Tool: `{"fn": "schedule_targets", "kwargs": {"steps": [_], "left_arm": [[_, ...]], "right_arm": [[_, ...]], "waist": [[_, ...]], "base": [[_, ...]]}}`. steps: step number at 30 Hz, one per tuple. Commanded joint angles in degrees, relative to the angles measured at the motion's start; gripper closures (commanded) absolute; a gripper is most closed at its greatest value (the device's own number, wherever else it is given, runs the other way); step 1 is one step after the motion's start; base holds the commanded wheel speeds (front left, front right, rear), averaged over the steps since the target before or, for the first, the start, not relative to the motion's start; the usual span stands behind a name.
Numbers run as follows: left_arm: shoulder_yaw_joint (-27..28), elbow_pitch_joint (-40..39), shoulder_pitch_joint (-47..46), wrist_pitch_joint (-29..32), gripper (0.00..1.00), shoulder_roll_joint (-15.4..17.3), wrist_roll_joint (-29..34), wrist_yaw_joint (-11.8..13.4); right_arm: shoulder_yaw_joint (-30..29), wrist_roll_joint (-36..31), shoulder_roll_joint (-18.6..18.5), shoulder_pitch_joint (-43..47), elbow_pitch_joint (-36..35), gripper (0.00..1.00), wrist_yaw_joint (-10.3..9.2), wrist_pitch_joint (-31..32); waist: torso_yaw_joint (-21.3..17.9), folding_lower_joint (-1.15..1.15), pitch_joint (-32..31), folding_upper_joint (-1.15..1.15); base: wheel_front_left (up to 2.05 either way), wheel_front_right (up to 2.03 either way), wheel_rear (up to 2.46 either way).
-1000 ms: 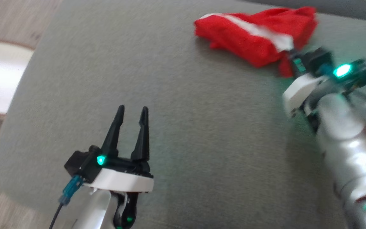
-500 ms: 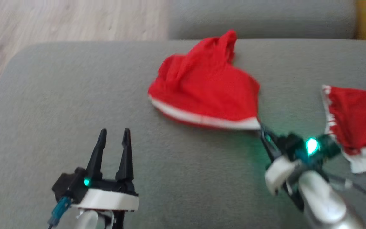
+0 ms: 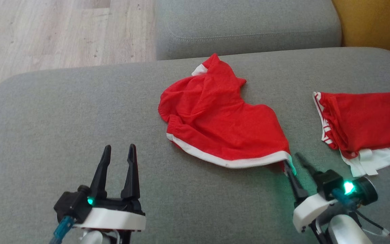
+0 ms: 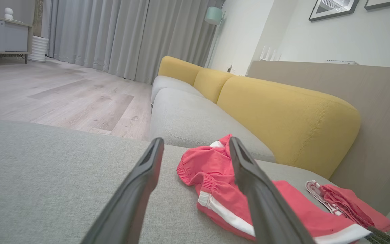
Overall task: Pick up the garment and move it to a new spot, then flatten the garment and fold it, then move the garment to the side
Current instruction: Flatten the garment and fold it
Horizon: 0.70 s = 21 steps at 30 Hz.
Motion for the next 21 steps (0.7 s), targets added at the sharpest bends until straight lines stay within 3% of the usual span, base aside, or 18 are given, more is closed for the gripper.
{"fn": "schedule_targets", "kwargs": {"steps": [1,13,21], "left_arm": [[1.37,-1.71,-1.56,-0.55,0.00,0.15,0.31,-0.16],[1.80,-2.15,-1.28,-0.55,0.00,0.15,0.51,-0.37],[1.76,-3.01,-1.34,-0.55,0.00,0.15,0.49,-0.34]], "right_arm": [[0.49,0.56,0.38,-0.76,-2.27,0.00,0.39,-0.41],[-7.90,4.34,3.96,1.71,-14.23,0.00,0.39,-2.31],[-7.91,9.19,4.26,4.11,-22.05,0.00,0.39,-2.45]], "waist": [[0.11,0.00,-0.06,0.00],[0.08,0.00,-0.40,0.00],[-0.36,0.00,-0.17,0.00]], "base": [[0.00,0.00,0.00],[0.00,0.00,0.00],[0.00,0.00,0.00]]}}
